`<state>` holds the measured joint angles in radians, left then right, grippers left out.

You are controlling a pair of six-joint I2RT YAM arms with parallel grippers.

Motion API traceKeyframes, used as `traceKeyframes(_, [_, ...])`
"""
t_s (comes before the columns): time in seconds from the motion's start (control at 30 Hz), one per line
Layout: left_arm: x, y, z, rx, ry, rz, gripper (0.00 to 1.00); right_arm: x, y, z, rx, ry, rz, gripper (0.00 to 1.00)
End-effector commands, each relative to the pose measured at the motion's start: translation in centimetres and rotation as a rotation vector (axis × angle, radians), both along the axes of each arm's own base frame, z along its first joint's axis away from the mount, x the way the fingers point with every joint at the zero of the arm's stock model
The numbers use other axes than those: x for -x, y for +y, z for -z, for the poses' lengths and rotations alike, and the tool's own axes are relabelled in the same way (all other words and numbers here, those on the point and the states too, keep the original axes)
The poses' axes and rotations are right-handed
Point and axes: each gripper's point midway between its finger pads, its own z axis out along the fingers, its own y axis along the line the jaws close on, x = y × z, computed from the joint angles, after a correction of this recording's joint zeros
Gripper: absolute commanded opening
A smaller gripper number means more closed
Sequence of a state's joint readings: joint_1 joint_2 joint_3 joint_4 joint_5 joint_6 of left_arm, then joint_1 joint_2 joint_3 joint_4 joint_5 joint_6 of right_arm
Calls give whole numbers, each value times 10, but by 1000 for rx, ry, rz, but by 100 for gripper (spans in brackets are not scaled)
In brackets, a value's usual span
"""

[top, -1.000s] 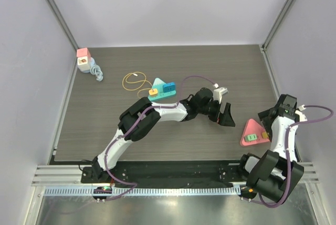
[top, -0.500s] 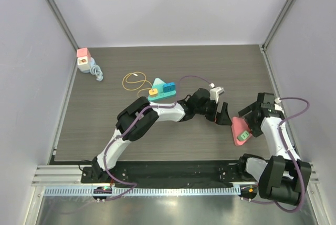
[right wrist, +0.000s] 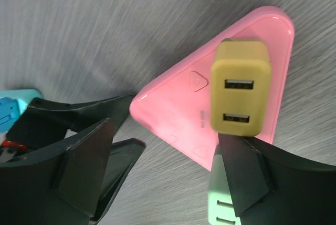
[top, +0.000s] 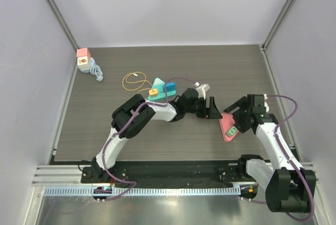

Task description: Pull the plug off the socket

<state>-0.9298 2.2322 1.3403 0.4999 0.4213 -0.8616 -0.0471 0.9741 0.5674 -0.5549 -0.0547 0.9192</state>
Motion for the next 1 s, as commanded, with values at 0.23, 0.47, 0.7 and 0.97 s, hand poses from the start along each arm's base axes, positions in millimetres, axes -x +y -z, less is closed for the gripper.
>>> traceKeyframes(0.23, [11,-22,-37,130,3,9,61,-2,-66,-81,379,-45,85,91])
traceKeyframes(0.47, [18,-28,-24,90,53,-8,51,1,-69,-86,393,-55,76,91])
traceKeyframes(0.7, [28,-29,-7,27,108,-61,58,1,-69,-92,400,-74,69,92])
traceKeyframes(0.97, [34,-45,2,46,151,-24,64,4,-68,-97,397,-91,66,91])
